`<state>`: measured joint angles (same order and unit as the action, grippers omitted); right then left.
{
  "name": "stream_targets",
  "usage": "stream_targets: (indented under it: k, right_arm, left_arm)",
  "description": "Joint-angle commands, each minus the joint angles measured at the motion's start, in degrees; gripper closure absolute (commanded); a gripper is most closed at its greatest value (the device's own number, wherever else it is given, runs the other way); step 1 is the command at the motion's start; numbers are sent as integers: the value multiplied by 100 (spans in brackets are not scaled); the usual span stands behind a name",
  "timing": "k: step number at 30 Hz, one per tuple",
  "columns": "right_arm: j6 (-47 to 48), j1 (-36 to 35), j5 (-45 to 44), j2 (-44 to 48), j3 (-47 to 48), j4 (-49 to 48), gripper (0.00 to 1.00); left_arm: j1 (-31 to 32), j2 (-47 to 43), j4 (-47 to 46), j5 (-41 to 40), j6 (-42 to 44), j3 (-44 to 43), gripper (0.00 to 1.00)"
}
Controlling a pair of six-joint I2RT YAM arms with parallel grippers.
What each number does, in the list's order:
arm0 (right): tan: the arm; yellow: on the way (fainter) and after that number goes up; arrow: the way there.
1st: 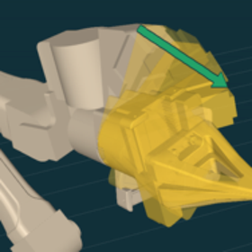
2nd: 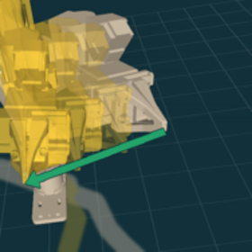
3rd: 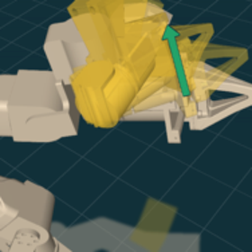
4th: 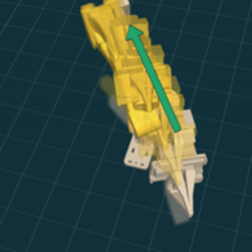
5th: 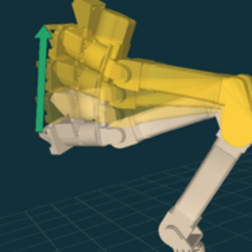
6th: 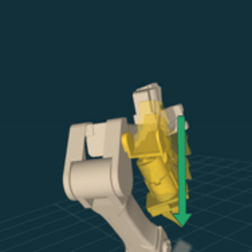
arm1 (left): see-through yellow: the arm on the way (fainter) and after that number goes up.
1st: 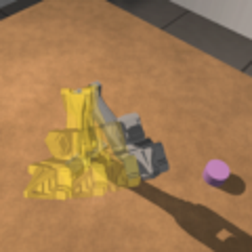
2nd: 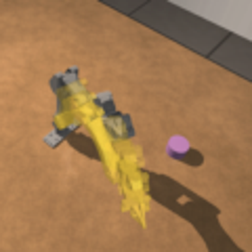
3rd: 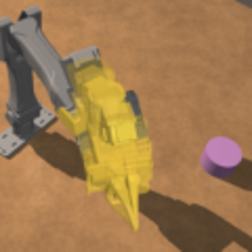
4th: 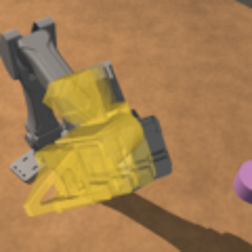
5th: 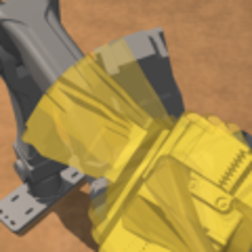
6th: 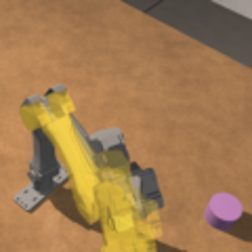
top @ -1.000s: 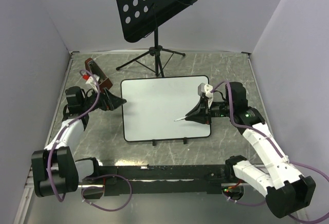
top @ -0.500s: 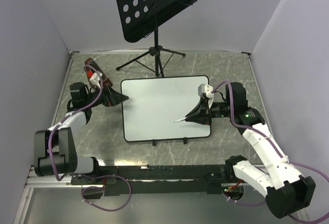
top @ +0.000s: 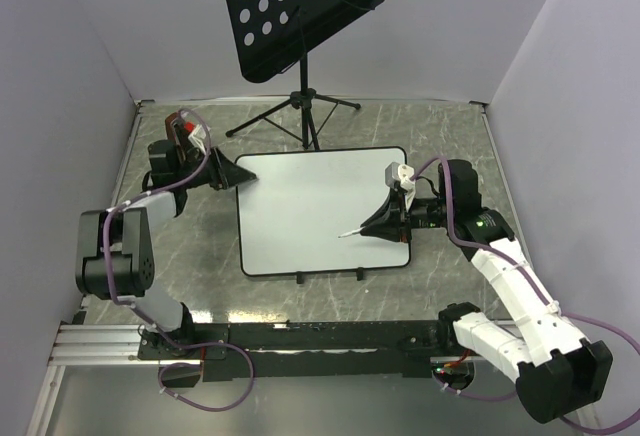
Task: Write a sentence on the whiteboard
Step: Pick up the whiteboard from the whiteboard stand.
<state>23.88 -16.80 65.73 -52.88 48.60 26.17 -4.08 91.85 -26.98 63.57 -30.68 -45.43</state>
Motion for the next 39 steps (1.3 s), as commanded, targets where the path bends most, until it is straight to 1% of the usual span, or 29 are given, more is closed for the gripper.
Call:
stream_targets:
  k: [1, 2, 4, 5, 6, 7, 8, 9, 15, 17, 24, 30, 33, 39]
  right_arm:
    - [161, 54, 185, -20, 9, -148, 100]
    - [170, 71, 185, -20, 9, -148, 100]
    - [170, 71, 185, -38, 9, -148, 100]
    - [170, 71, 177, -47, 9, -148, 100]
    - [170, 71, 168, -47, 9, -148, 100]
    - [170, 71, 176, -55, 9, -148, 100]
    - [170, 80, 168, -55, 9, -156, 100]
    - [170, 80, 168, -55, 1, -148, 100]
    - [161, 133, 194, -47, 9, -139, 100]
    - [152, 150, 194, -47, 9, -148, 100]
    - [143, 220, 212, -55, 18, -130, 100]
    - [73, 273, 229, -73, 18, -156, 100]
    - [56, 300, 229, -82, 36, -148, 100]
    - [12, 388, 203, -56, 71, -113, 100]
  left_arm:
    - [100, 175, -615, 498, -219, -265, 48]
    - [109, 192, -694, 533, -246, -273, 56]
    - [144, 236, -712, 577, -272, -308, 58]
    - [153, 245, -695, 621, -264, -317, 62]
    - [161, 271, -703, 648, -255, -335, 67]
    - [162, 289, -738, 691, -272, -352, 76]
    - [170, 298, -790, 718, -307, -353, 97]
    - [170, 289, -956, 788, -394, -344, 99]
    - [170, 26, -1984, 833, -1133, -230, 99]
    - [170, -140, -2109, 780, -1282, -229, 99]
    - [205, -668, -2373, 490, -1415, -151, 99]
    - [249, -994, -1951, 314, -1046, -177, 99]
    - [267, -1090, -2109, 226, -1186, -124, 99]
    - [364, -1293, -2407, -204, -1502, 69, 99]
